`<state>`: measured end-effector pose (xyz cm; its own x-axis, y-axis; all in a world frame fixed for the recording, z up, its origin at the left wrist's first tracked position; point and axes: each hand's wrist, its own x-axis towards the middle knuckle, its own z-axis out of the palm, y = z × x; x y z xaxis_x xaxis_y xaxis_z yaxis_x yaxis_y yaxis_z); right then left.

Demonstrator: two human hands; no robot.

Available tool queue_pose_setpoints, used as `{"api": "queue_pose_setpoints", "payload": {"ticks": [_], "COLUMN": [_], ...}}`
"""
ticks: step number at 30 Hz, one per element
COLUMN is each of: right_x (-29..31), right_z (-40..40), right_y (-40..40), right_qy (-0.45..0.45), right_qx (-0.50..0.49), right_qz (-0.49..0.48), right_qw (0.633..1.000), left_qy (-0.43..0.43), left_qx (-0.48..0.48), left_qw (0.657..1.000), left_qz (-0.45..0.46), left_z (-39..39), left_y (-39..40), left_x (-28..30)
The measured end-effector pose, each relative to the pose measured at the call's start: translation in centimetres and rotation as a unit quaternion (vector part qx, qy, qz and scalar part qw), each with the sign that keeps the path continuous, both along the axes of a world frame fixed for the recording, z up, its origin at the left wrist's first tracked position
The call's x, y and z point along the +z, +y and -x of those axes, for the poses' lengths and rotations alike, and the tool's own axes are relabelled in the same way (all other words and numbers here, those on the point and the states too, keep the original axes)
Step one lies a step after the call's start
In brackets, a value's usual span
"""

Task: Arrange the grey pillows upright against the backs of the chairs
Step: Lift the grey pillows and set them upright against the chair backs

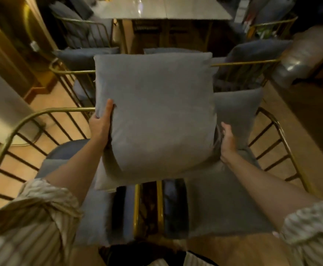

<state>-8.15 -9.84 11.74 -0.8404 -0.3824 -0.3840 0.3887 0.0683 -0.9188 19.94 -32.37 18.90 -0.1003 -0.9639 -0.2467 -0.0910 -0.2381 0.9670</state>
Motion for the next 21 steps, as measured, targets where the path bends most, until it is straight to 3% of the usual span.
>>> {"api": "queue_pose_setpoints", "payload": {"ticks": [4,6,15,21], "right_x": [1.9,3.1,2.2,0.8], "right_z": [-5.3,-9.3,-20.5,-23.8], "right_y": [-7.0,-10.6,-25.7,-34.5], "right_qy": [0.000,0.023,-0.028,-0.038], "right_qx": [0.194,0.232,0.189,0.179], "right_qz": [0.014,0.004,0.000,0.030], "right_qw": [0.981,0.972,0.982,0.983], "left_qy": [-0.022,-0.035,-0.082,-0.060], "left_qx": [0.024,0.023,0.002,-0.073], "left_qw": [0.999,0.998,0.995,0.995], "left_qz": [0.030,0.045,0.061,-0.037], "left_z": [-6.8,-10.4,-21.7,-24.3], "left_y": [-4.6,-6.9,-20.7,-30.1], "left_x": [0.9,0.9,-1.0,-2.7]}}
